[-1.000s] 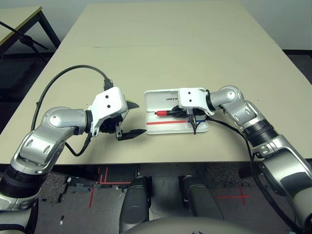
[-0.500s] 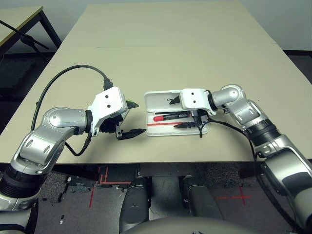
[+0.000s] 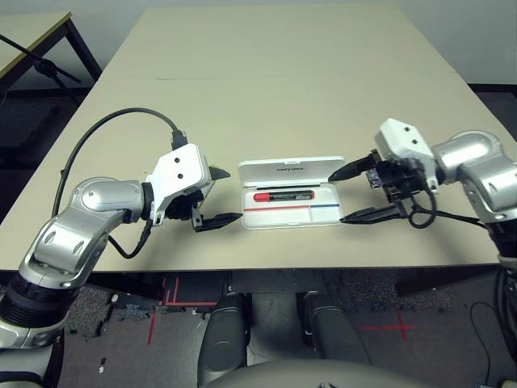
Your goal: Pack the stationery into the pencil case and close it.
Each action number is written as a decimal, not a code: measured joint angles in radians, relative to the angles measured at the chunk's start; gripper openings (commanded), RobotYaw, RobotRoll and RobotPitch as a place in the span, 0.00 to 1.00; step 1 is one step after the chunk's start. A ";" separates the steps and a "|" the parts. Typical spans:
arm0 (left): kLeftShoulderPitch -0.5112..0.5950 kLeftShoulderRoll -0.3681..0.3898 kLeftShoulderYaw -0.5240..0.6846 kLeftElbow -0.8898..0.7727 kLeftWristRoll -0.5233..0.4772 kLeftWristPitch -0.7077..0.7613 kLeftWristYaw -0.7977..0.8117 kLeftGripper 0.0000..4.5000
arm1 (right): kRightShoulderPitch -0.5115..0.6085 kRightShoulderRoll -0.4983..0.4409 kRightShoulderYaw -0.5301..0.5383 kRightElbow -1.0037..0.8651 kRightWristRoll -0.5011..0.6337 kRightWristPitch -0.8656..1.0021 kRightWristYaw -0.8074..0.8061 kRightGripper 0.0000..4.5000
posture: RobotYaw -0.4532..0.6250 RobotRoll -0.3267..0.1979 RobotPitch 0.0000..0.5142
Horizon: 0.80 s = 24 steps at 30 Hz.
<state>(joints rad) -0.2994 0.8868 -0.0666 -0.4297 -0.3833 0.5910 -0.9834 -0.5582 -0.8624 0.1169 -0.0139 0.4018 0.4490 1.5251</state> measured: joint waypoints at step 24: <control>-0.002 -0.055 0.103 0.055 0.035 0.426 0.328 1.00 | 0.192 -0.150 -0.167 -0.079 0.099 0.073 -0.075 0.99 | 0.38 0.62 0.30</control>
<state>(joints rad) -0.3013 0.8315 0.0367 -0.3745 -0.3487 1.0168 -0.6552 -0.3662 -1.0120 -0.0500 -0.0930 0.5004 0.5219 1.4499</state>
